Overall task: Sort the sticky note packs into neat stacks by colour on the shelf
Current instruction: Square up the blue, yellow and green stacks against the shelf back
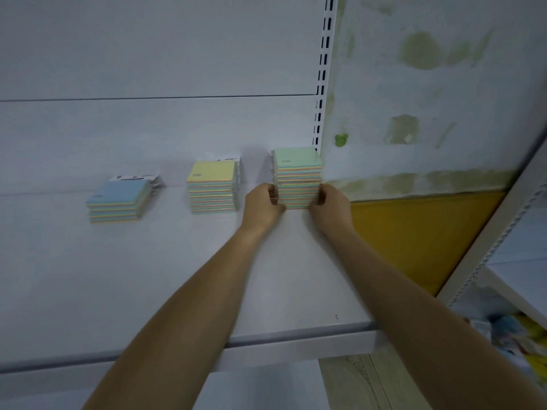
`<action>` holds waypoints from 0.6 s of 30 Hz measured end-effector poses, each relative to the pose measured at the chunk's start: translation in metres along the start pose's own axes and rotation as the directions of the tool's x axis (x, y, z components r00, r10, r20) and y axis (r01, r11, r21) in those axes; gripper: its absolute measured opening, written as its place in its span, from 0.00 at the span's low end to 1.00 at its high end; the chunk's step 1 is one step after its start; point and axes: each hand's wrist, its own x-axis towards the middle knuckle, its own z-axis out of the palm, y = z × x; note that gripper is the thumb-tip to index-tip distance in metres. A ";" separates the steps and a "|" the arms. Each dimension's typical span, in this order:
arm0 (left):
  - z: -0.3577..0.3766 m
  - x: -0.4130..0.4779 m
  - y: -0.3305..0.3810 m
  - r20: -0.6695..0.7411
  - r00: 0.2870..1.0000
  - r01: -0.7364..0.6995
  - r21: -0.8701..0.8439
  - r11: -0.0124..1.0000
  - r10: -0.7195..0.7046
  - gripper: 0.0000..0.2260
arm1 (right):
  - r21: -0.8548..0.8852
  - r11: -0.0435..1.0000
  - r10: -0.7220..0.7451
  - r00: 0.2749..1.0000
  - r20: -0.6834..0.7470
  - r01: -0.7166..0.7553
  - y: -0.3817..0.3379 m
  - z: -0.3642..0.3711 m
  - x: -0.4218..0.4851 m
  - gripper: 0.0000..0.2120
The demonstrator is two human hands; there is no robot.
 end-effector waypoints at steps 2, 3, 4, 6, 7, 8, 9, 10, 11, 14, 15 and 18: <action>0.000 0.002 -0.002 -0.002 1.000 0.003 -0.029 1.000 -0.003 0.15 | -0.006 1.000 0.000 1.000 -0.006 0.000 0.001 0.000 0.000 0.13; 0.000 0.001 -0.001 0.001 1.000 0.009 -0.039 0.999 -0.009 0.15 | -0.004 1.000 0.003 1.000 -0.007 -0.003 0.002 0.001 0.000 0.13; 0.000 0.001 -0.002 -0.003 1.000 0.004 -0.042 0.999 -0.004 0.15 | -0.001 1.000 0.000 1.000 -0.009 0.000 0.002 0.001 0.000 0.13; 0.000 0.000 -0.002 -0.003 1.000 0.008 -0.047 0.999 -0.008 0.16 | 0.014 1.000 -0.018 1.000 -0.016 0.018 -0.001 0.001 -0.002 0.14; 0.001 0.000 0.000 -0.005 1.000 0.003 -0.050 0.999 -0.003 0.17 | 0.033 0.999 -0.033 0.999 -0.027 0.034 -0.003 0.000 -0.004 0.15; 0.001 0.000 0.002 -0.023 1.000 -0.013 -0.057 0.998 0.012 0.18 | 0.066 0.997 -0.046 0.998 -0.050 0.050 -0.006 -0.002 -0.006 0.15; 0.001 0.000 0.005 -0.055 0.998 -0.031 -0.078 0.997 0.026 0.18 | 0.116 0.992 -0.049 0.995 -0.087 0.059 -0.009 -0.004 -0.008 0.15; 0.001 0.001 0.008 -0.102 0.994 -0.057 -0.104 0.993 0.046 0.18 | 0.177 0.982 -0.039 0.991 -0.127 0.061 -0.012 -0.006 -0.010 0.15; 0.001 0.001 0.011 -0.146 0.988 -0.081 -0.144 0.986 0.060 0.16 | 0.235 0.970 -0.021 0.987 -0.159 0.058 -0.014 -0.007 -0.011 0.14; 0.000 0.003 0.015 -0.224 0.972 -0.116 -0.219 0.969 0.065 0.13 | 0.345 0.938 0.038 0.986 -0.163 0.021 -0.012 -0.008 -0.009 0.16; 0.001 0.004 0.014 -0.233 0.971 -0.114 -0.232 0.966 0.058 0.13 | 0.362 0.932 0.052 0.986 -0.157 0.008 -0.011 -0.007 -0.006 0.16; 0.001 0.009 0.011 -0.232 0.972 -0.096 -0.285 0.954 0.028 0.13 | 0.425 0.905 0.117 0.979 -0.165 -0.037 -0.010 -0.005 0.002 0.14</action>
